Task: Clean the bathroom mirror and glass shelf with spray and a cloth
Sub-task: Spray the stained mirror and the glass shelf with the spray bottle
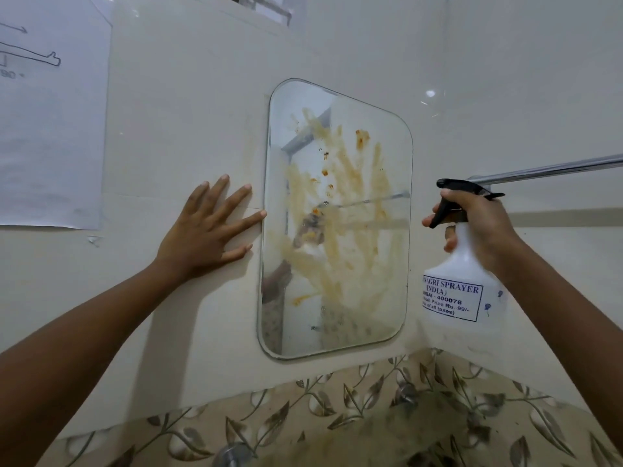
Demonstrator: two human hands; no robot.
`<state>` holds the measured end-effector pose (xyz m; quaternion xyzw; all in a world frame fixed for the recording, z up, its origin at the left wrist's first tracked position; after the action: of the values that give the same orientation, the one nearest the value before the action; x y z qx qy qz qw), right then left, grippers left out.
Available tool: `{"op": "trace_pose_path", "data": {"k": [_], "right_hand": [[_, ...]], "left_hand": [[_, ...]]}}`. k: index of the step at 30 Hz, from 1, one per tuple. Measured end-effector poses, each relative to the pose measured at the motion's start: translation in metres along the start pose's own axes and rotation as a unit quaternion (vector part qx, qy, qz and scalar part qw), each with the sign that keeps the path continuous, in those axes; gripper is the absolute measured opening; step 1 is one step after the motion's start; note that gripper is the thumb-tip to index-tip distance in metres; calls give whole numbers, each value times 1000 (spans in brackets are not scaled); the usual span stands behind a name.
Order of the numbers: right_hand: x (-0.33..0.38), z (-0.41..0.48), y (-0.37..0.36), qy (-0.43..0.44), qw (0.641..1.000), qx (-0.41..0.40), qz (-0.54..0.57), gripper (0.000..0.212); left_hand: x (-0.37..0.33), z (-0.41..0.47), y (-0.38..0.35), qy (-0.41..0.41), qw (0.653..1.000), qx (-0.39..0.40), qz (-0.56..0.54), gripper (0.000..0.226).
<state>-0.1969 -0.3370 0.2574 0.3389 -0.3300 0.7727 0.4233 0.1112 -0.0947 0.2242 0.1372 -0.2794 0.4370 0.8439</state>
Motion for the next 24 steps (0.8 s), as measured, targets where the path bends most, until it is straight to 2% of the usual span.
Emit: {"op": "trace_pose_path", "data": {"k": [4,7,10,14,24], "right_hand": [[-14,-4,26,-5,999,-42,-10,28],[-35,-23,39,-36,998,4,-49,23],[-65,-46,51,-103,991,41,-79,21],[-103,-75,58,-159,977,66,-128,26],[-156,-132,47,-222,954,129,-154,23]], "left_hand": [[0,0,1,6,1000,12,-2,63],[0,0,1,10,999,33,-10,64],[0,0,4,16,998,62,-23,65],[-16,-15,25,70,992,76,-78,62],[-111,-131,83,130,962,120,-210,42]]}}
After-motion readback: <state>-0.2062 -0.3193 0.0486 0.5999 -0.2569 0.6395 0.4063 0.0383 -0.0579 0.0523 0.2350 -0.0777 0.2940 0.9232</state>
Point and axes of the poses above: each hand's wrist, its own z-axis towards the middle knuckle, its own y-axis out of the back of the hand, x = y × z, the point moved 2 cm from there along z, towards the middle knuckle, and after that the axes turned 11 degrees about -x, right-handed, at the moved point
